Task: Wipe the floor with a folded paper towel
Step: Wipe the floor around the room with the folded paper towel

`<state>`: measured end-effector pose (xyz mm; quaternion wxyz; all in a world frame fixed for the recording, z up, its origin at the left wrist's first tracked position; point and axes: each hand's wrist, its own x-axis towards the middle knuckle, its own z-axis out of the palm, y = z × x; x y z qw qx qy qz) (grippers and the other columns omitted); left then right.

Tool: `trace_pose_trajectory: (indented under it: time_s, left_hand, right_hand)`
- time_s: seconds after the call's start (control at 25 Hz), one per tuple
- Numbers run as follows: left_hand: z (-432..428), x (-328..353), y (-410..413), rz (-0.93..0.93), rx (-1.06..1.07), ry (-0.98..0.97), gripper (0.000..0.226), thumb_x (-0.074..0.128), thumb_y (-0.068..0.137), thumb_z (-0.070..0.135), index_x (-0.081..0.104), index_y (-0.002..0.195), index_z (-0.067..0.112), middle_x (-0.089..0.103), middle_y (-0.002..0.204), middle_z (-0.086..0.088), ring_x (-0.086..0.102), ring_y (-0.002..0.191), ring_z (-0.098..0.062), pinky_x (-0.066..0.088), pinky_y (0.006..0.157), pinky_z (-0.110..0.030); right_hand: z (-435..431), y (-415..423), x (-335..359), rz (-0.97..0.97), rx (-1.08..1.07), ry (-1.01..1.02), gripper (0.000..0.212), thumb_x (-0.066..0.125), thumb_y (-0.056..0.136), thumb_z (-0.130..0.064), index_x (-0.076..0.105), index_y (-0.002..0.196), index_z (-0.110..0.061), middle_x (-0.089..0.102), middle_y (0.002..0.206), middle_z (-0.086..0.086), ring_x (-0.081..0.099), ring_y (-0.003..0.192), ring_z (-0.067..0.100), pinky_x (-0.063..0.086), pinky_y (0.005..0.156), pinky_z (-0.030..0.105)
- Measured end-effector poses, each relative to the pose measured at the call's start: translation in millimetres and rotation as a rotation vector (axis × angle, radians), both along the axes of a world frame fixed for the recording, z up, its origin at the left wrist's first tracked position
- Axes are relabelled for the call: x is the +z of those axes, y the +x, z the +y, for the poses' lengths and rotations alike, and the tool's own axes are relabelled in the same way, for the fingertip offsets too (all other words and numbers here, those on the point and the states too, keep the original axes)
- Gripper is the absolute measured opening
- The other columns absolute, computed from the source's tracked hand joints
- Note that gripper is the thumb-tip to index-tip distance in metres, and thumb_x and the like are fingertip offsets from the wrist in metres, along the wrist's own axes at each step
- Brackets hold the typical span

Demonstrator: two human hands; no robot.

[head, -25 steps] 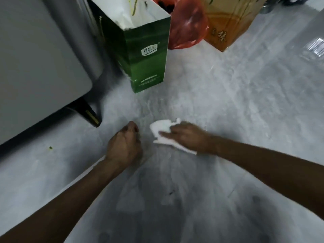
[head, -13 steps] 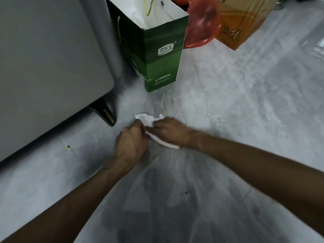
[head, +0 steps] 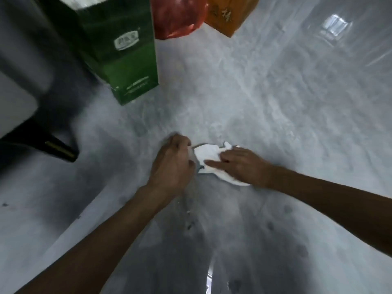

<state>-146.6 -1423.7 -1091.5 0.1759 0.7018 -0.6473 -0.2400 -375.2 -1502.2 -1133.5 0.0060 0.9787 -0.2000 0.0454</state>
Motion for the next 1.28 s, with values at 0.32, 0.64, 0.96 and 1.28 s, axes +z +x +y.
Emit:
trace_pose_trajectory:
  time_s: [0.32,0.64,0.96,1.28]
  left_hand:
    - [-6,-21,-99,-0.229,-0.307,0.182,0.053,0.052,0.083,0.019,0.038,0.133,0.008,0.032,0.144,-0.02,0.022,0.14,-0.036,0.028,0.114,-0.041]
    - [-5,-18,-135,-0.168,-0.278,0.08,0.048,0.053,0.082,0.004,0.044,0.129,0.008,0.048,0.132,-0.019,0.044,0.126,-0.039,0.042,0.1,-0.044]
    - [7,-2,-91,0.052,-0.216,0.097,0.027,0.06,0.082,0.008,0.059,0.106,0.02,0.068,0.091,0.002,0.066,0.089,-0.022,0.054,0.078,-0.03]
    - [20,17,-17,0.036,-0.028,0.104,0.008,0.058,0.09,0.014,0.062,0.088,0.022,0.07,0.081,-0.003,0.066,0.076,-0.022,0.057,0.071,-0.037]
  right_hand:
    - [51,-102,2,0.029,-1.421,0.06,0.04,0.033,0.103,-0.033,0.047,0.14,-0.029,0.063,0.116,0.014,0.063,0.092,0.037,0.049,0.074,0.044]
    - [108,-172,-8,-0.022,-0.822,0.178,0.04,0.044,0.098,-0.029,0.052,0.137,-0.031,0.063,0.12,0.01,0.062,0.106,0.031,0.048,0.089,0.036]
    - [97,-68,-9,-0.137,-1.282,0.151,0.048,0.046,0.094,-0.011,0.047,0.141,-0.019,0.063,0.103,0.019,0.065,0.084,0.037,0.051,0.069,0.042]
    - [30,-83,30,0.043,-1.023,0.136,0.049,0.03,0.096,-0.045,0.049,0.138,-0.028,0.057,0.132,0.013,0.058,0.116,0.032,0.044,0.098,0.039]
